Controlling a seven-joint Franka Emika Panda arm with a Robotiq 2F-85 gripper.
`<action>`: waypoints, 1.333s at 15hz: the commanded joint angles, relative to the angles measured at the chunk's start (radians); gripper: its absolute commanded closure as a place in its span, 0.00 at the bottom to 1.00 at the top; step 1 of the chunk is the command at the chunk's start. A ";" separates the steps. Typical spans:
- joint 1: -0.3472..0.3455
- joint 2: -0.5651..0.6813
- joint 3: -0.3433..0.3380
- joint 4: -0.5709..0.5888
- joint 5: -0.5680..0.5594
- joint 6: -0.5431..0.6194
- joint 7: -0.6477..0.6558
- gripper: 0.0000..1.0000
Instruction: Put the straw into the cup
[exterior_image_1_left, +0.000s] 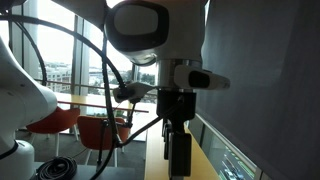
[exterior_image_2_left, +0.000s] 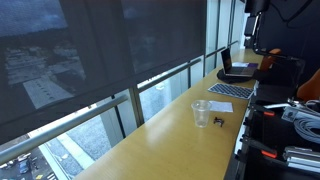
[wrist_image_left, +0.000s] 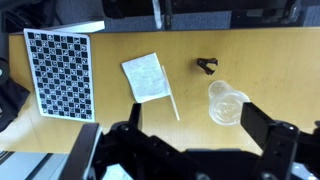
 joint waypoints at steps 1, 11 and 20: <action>-0.026 0.210 -0.080 0.119 0.002 0.113 -0.116 0.00; -0.047 0.488 -0.084 0.265 0.008 0.187 -0.207 0.00; -0.046 0.501 -0.080 0.273 0.007 0.190 -0.207 0.00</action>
